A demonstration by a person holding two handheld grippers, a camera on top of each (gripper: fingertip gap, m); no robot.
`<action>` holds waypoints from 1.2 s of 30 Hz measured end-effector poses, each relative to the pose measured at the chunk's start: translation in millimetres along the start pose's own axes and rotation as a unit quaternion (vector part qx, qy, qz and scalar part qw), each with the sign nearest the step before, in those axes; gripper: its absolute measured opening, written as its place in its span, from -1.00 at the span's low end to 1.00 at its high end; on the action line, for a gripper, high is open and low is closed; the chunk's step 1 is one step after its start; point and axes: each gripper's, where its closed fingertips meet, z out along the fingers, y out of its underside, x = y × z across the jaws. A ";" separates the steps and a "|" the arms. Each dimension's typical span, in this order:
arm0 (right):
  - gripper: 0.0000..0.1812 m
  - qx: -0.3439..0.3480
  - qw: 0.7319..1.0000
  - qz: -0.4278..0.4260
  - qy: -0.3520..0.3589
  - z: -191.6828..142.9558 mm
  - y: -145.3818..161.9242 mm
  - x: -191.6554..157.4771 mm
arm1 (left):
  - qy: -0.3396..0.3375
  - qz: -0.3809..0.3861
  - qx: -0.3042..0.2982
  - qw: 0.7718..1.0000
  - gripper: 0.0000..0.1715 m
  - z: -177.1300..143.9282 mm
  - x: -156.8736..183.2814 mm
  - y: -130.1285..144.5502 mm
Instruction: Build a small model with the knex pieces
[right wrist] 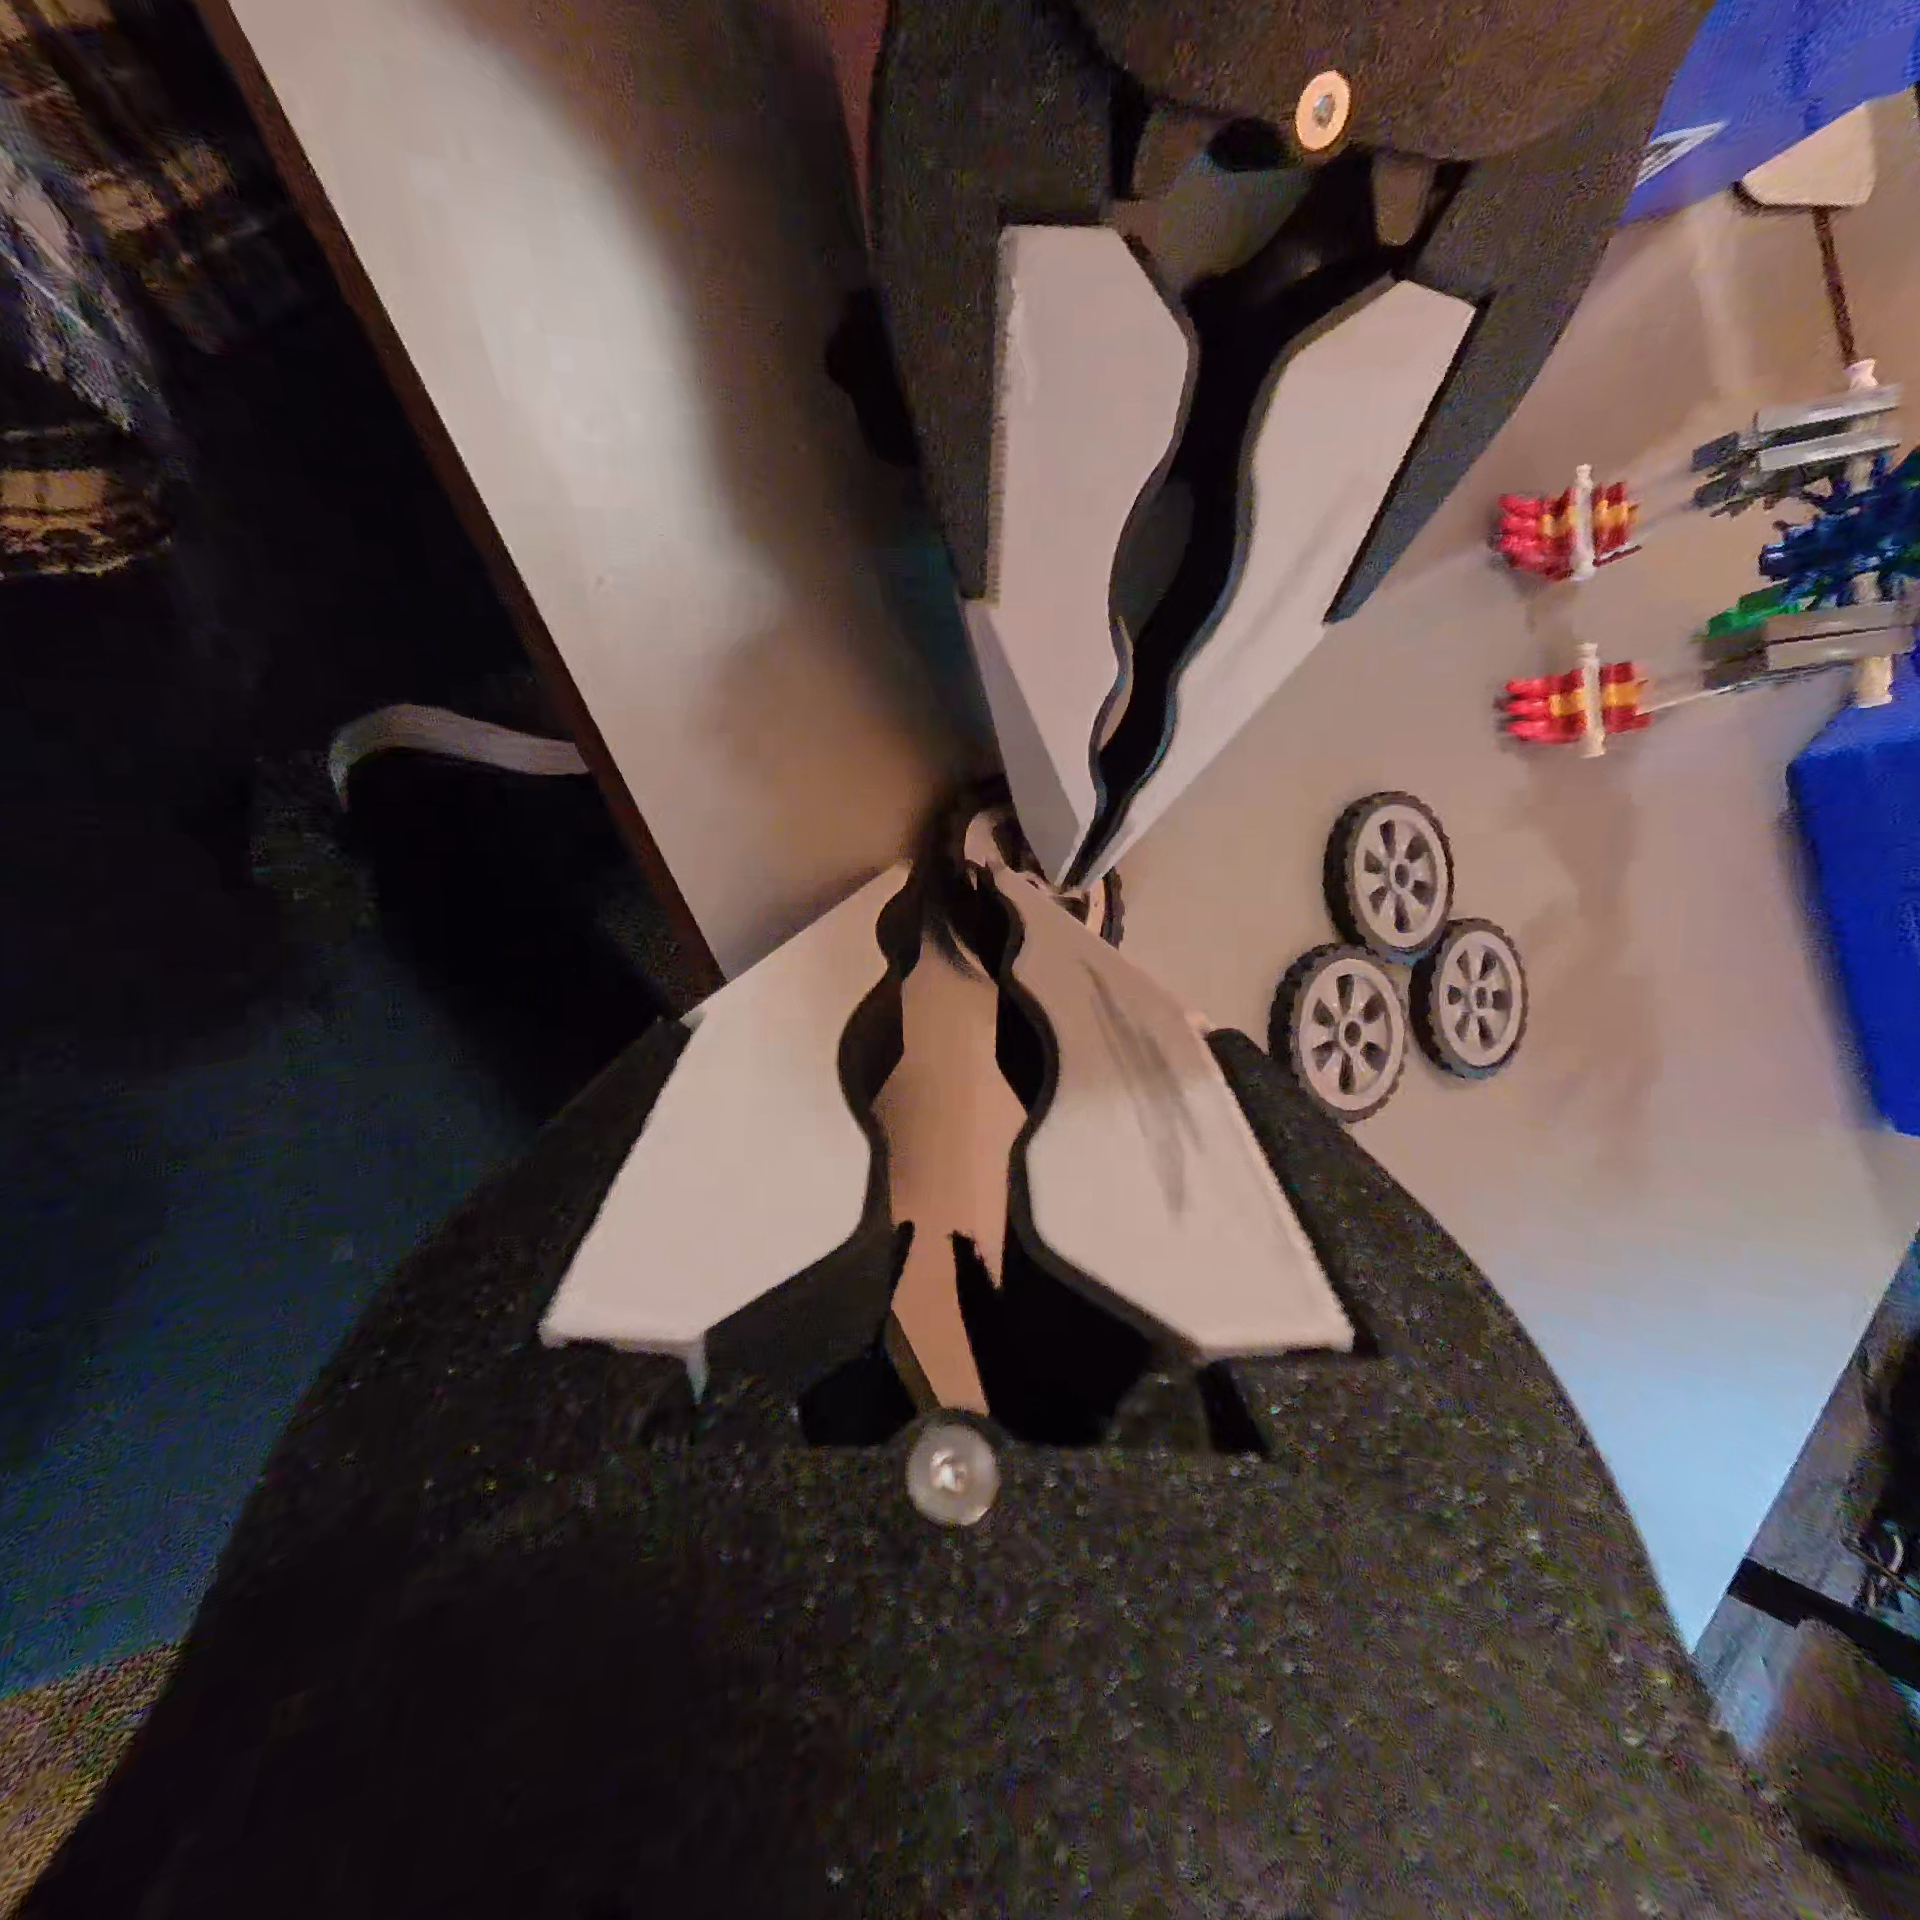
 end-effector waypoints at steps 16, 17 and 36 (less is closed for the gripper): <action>-0.98 -0.013 0.998 -0.060 -0.008 0.4 -3.8 -6.5 | 0.003 0.003 0.002 1.000 -1.00 1.2 2.8 -2.1; -0.97 -0.016 0.998 -0.068 -0.004 0.0 -3.7 -7.3 | 0.003 0.003 0.002 1.000 -1.00 1.3 3.3 -2.5; -0.98 -0.090 0.989 -0.117 0.019 -0.8 -3.6 -15.0 | 0.001 -0.001 0.001 1.000 -1.00 2.8 4.4 -4.6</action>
